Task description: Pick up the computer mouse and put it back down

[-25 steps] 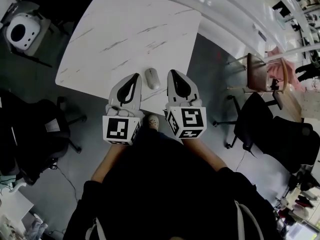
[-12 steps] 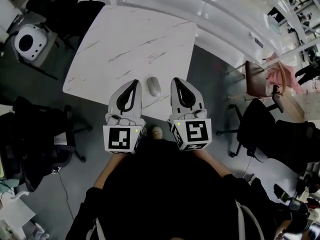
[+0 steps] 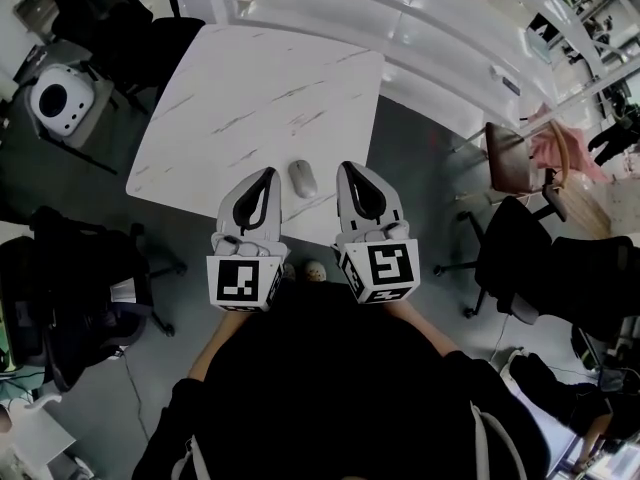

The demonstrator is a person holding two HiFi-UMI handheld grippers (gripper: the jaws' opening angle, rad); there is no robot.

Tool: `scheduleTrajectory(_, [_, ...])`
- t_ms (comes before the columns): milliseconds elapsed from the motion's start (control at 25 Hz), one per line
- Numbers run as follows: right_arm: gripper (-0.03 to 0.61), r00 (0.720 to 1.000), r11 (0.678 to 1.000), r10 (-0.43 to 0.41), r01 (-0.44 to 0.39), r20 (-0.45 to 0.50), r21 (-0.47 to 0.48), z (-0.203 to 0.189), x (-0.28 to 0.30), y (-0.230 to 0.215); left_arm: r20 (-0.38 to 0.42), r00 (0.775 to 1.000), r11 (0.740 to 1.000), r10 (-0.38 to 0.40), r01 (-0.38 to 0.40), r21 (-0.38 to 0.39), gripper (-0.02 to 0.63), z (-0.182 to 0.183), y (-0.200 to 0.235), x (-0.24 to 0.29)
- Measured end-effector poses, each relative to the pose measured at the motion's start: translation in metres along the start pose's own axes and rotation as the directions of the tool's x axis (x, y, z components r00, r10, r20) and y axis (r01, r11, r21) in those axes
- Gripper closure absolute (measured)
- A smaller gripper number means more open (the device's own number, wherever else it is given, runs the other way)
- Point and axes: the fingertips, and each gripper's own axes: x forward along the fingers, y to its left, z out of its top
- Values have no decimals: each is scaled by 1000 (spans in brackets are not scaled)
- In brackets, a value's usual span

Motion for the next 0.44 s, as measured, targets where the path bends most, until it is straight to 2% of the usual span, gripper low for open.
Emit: scheduleTrajectory(440, [560,999,999,39,-39,25,-7,-5,-15,-6,20,999,1000,25,-26,16,606,0,-18,-7])
